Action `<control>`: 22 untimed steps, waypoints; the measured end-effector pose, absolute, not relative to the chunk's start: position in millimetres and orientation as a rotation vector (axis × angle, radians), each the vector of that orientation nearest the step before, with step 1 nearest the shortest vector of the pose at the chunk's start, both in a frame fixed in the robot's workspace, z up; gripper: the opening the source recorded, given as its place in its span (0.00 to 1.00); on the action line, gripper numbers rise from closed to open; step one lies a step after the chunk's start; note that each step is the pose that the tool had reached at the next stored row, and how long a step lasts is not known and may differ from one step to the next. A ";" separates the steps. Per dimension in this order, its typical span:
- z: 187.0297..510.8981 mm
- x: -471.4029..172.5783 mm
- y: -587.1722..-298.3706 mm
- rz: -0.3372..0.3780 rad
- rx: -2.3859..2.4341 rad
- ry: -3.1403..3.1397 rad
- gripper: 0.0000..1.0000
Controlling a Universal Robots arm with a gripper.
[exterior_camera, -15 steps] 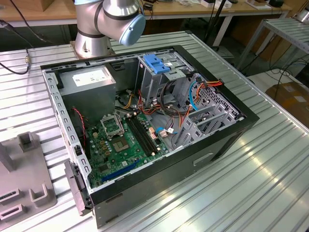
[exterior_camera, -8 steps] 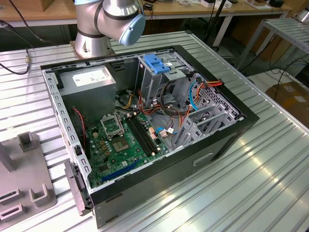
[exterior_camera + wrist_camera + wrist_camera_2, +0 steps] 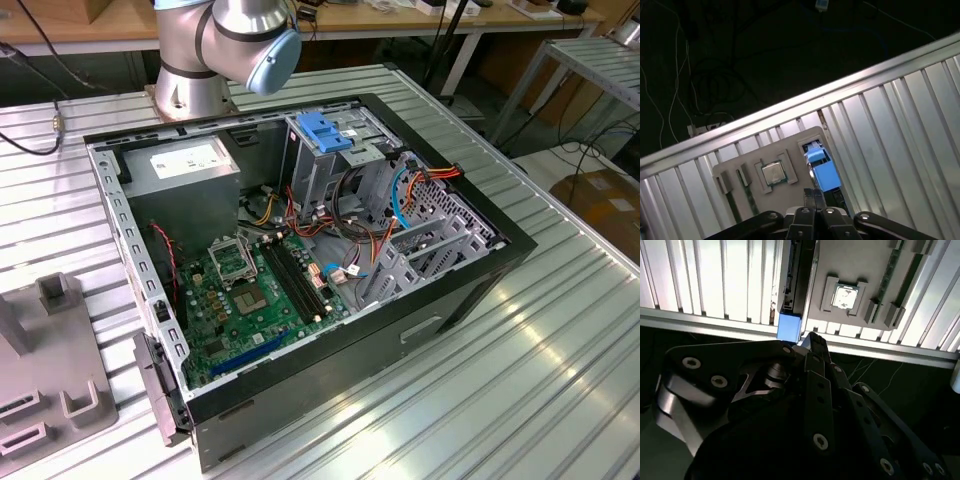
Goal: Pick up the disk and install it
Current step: 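Pick up the disk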
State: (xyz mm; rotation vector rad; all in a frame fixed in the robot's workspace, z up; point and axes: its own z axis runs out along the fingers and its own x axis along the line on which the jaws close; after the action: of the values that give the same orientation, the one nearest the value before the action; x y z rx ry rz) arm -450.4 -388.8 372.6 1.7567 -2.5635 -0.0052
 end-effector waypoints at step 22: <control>352.2 -452.7 -382.9 0.031 2.010 -2.411 0.48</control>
State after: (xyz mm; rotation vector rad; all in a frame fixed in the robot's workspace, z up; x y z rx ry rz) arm -452.7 -382.9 352.2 2.0100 -2.4114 0.0309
